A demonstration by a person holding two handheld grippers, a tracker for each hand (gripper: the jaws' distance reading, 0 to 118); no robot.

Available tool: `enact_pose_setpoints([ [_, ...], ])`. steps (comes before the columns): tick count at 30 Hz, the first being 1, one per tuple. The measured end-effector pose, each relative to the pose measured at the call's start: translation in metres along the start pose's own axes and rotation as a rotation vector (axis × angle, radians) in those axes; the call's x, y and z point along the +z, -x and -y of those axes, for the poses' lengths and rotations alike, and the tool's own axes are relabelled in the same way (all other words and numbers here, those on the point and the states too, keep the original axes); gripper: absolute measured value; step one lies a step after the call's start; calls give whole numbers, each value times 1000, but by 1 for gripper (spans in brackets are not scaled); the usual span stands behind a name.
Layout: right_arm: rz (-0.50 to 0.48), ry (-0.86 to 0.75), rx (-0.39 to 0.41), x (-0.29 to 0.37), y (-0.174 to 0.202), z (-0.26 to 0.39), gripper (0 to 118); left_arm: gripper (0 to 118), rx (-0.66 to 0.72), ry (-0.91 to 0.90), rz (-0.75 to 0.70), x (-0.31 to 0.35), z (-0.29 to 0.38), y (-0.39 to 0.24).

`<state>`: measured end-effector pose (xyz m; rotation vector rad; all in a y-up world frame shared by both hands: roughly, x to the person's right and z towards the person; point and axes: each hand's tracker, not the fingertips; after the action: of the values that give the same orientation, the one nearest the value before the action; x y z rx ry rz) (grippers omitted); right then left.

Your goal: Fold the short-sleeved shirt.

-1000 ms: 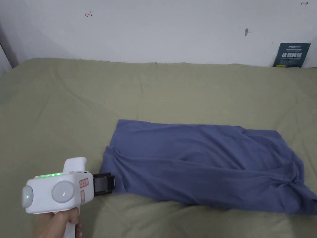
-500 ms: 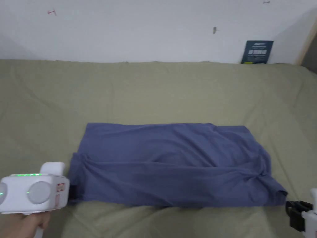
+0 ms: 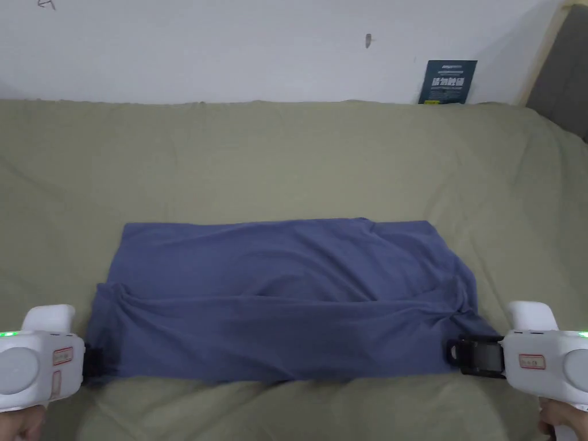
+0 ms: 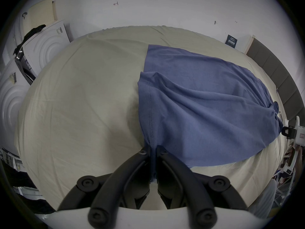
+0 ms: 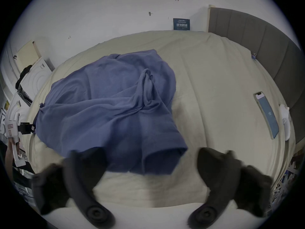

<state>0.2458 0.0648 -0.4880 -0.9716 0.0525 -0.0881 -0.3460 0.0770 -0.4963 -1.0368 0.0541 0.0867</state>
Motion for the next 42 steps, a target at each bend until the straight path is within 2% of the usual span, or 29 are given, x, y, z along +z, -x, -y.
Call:
enact_pose_setpoints([
  [1, -14, 6, -4, -2, 0, -6, 18, 3, -1, 2, 1, 0, 0, 0],
  [3, -45, 7, -3, -2, 3, -4, 16, 3, -4, 5, 4, 1, -1, 0],
  [4, -9, 11, 8, 2, 9, -5, 15, 3, -5, 6, 6, 1, -2, 2],
  [6, -11, 2, 53, 7, 15, -7, 15, 3, -2, 9, 9, 4, -4, 4],
  [11, -26, -31, 36, 45, 18, -5, 15, 2, -19, 9, -11, 16, -8, 7],
  [15, -60, -31, 13, 53, -1, -4, 15, 1, -18, -10, -3, 33, -2, 13],
  [18, -44, -49, 40, 75, 14, 11, 15, 1, -10, -8, 4, 47, 11, 15],
  [27, -75, -2, 40, 107, 11, 73, 15, 1, 32, 20, 26, 78, 83, 37],
  [37, -87, 58, -31, 91, -7, 107, 16, 2, 87, 14, 55, 84, 118, 44],
  [38, -84, 62, -44, 90, -7, 106, 28, 7, 104, 8, 74, 83, 118, 47],
  [39, -22, 75, -55, 92, -7, 104, 60, 32, 122, 0, 91, 84, 118, 49],
  [40, -10, 73, -41, 94, -8, 103, 106, 94, 124, -10, 61, 86, 118, 50],
  [41, -44, 44, -39, 102, -5, 105, 118, 117, 117, -10, 45, 87, 117, 51],
  [42, -47, -44, -36, 114, -4, 100, 118, 115, 122, -68, 38, 98, 115, 54],
])
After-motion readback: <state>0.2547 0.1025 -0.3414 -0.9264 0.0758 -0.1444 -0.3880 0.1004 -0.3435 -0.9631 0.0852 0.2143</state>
